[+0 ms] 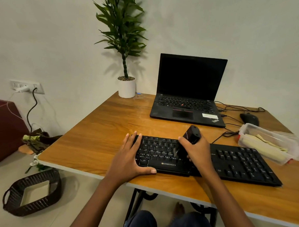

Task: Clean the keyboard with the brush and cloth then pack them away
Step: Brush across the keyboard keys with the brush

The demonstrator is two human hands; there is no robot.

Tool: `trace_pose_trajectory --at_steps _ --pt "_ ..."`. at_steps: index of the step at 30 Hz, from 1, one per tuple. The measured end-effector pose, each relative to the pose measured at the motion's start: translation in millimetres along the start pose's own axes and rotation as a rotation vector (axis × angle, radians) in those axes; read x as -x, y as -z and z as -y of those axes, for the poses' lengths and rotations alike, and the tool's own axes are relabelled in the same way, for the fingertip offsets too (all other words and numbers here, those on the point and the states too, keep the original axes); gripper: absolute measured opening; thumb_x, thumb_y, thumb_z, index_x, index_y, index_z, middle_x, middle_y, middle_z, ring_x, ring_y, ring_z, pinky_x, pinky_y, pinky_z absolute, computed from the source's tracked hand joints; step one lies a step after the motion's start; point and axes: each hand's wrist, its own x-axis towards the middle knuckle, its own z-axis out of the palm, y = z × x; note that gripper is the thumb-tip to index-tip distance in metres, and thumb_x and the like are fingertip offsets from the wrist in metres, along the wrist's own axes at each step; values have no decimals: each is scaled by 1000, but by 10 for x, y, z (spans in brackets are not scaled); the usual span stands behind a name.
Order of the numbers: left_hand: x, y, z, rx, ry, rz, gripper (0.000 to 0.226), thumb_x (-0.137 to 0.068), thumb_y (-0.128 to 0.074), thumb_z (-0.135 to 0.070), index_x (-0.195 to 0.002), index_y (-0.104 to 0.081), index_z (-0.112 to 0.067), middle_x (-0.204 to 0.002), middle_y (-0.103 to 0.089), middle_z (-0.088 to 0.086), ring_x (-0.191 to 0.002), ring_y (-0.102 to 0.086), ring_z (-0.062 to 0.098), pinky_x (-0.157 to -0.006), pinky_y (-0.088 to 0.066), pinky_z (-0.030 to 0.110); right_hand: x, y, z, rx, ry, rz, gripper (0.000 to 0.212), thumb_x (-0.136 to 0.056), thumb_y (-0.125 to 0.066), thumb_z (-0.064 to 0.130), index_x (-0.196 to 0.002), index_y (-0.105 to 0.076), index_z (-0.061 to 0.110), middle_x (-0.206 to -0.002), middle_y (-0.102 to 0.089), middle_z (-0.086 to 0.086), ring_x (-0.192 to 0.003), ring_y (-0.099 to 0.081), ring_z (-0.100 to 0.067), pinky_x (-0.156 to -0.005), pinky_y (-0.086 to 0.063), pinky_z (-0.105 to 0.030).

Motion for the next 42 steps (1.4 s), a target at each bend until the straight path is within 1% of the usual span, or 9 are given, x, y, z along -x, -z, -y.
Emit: trace_pose_trajectory --at_steps 4,9,14,16,20,25,28,37,42 --pt "18 14 -23 37 69 50 147 -31 -24 -104 -149 11 -24 -158 12 -6 -145 1 12 -115 -19 35 -62 74 115 148 -81 203 15 -79 -66 18 -78 -53 11 -70 -57 -4 -54 -53 -13 -39 -40 -17" --pt "9 41 -30 119 89 37 148 -29 -35 -102 -146 19 -30 -158 11 -6 -145 -3 12 -113 -26 40 -65 0 165 154 -12 36 18 -80 -66 21 -74 -49 18 -69 -58 -5 -50 -53 -14 -42 -43 -21" --pt "27 51 -64 153 94 36 145 -33 -45 -96 -144 23 -31 -158 11 -5 -145 -3 13 -113 -28 40 -20 86 174 240 -113 167 17 -79 -66 22 -78 -54 10 -67 -57 -4 -46 -50 -14 -37 -39 -20" --pt "29 75 -86 154 100 42 143 -37 -51 -89 -145 23 -31 -158 11 -4 -145 -4 14 -112 -28 40 -78 82 229 182 -85 75 19 -79 -65 22 -83 -57 6 -70 -61 -8 -45 -53 -16 -36 -42 -20" --pt "22 80 -85 155 106 38 143 -38 -52 -88 -145 22 -31 -158 11 -4 -145 -4 14 -113 -29 41 52 -49 123 171 -44 3 17 -76 -65 24 -75 -52 14 -72 -61 -8 -61 -59 -22 -57 -53 -37" --pt "34 73 -98 160 112 48 141 -39 -55 -86 -144 24 -34 -158 10 -4 -145 -5 15 -111 -31 44 20 89 190 201 -119 154 16 -80 -65 22 -77 -52 13 -71 -59 -3 -54 -55 -14 -38 -41 -19" --pt "29 89 -106 161 114 44 141 -39 -56 -85 -143 24 -34 -158 10 -3 -145 -6 16 -111 -31 44 37 5 184 116 -48 -21 15 -80 -65 22 -77 -51 18 -75 -62 -8 -53 -56 -15 -45 -47 -25" --pt "24 94 -94 172 115 38 141 -38 -56 -86 -141 26 -36 -158 10 -3 -145 -6 16 -110 -32 44 96 -91 150 172 -48 -21 18 -77 -65 28 -76 -50 18 -71 -61 -6 -55 -58 -20 -52 -50 -33" --pt "37 85 -87 164 109 50 142 -37 -51 -90 -142 26 -34 -158 11 -4 -145 -5 16 -111 -32 44 118 -62 179 82 -136 103 17 -81 -65 25 -82 -53 14 -72 -63 -7 -45 -53 -17 -37 -42 -22"
